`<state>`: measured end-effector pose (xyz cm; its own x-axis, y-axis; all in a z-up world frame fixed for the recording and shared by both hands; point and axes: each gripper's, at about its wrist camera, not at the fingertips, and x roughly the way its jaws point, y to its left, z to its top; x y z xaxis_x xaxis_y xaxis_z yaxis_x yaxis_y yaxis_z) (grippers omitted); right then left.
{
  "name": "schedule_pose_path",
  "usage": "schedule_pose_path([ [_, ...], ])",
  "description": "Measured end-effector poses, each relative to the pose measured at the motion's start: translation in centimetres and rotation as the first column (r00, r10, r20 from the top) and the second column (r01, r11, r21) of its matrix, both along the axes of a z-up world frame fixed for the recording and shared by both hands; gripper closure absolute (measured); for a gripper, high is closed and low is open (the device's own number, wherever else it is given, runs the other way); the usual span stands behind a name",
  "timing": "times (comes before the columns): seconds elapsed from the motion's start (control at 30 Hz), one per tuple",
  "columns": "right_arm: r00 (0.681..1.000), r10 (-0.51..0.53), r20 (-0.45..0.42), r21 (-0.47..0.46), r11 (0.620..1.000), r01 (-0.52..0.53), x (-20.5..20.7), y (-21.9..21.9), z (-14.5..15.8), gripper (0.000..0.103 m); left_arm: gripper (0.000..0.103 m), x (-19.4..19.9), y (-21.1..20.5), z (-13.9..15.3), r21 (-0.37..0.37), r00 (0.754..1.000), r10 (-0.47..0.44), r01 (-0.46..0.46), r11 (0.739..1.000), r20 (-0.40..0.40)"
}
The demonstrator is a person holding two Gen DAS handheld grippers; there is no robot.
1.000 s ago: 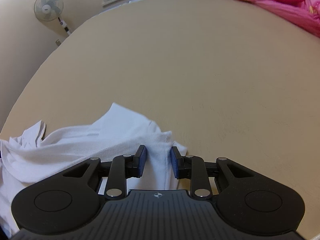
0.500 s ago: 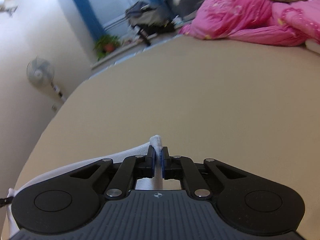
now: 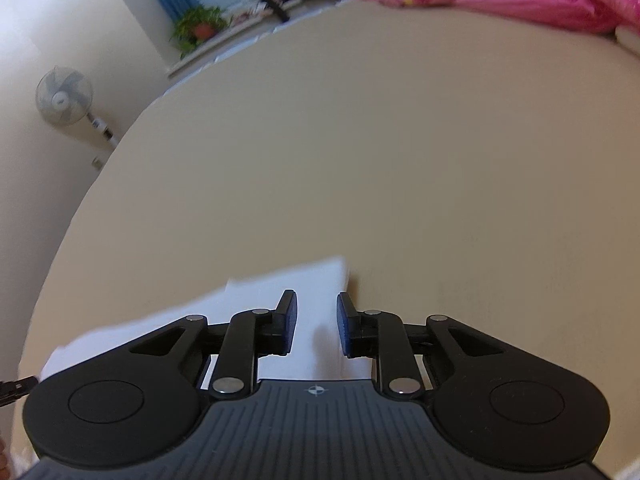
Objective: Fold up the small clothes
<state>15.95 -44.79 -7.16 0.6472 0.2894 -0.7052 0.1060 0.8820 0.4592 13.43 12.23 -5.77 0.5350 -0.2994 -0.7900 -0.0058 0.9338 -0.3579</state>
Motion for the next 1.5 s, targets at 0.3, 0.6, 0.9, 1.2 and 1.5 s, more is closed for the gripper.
schedule_pose_path([
  [0.3, 0.988, 0.131, -0.086, -0.043, 0.99, -0.135, -8.3, 0.3, -0.2, 0.076, 0.066, -8.5, -0.1, -1.2, -0.005, 0.973, -0.218, 0.219, 0.976, -0.075],
  [0.6, 0.989, 0.105, -0.104, -0.067, 0.991, -0.112, -14.1, 0.7, 0.0, 0.1, 0.094, -10.5, 0.9, 0.0, 0.043, 0.973, -0.225, 0.228, 0.973, -0.056],
  [0.9, 0.977, 0.042, -0.21, -0.103, 0.993, -0.065, -14.8, 0.3, -0.6, 0.098, 0.088, -12.2, 2.1, -1.6, 0.095, 0.964, -0.207, 0.225, 0.97, -0.169],
  [1.2, 0.999, 0.021, 0.043, -0.128, 0.992, -0.016, -15.3, 1.3, 3.0, 0.079, 0.049, -10.7, 4.9, 0.1, -0.075, 0.996, -0.075, 0.07, 0.995, -0.058],
  [1.5, 0.986, 0.151, -0.064, -0.231, 0.959, -0.162, -11.7, 5.5, -0.3, 0.075, 0.047, -7.2, 3.6, -2.7, -0.113, 0.99, -0.052, 0.037, 0.993, -0.133],
])
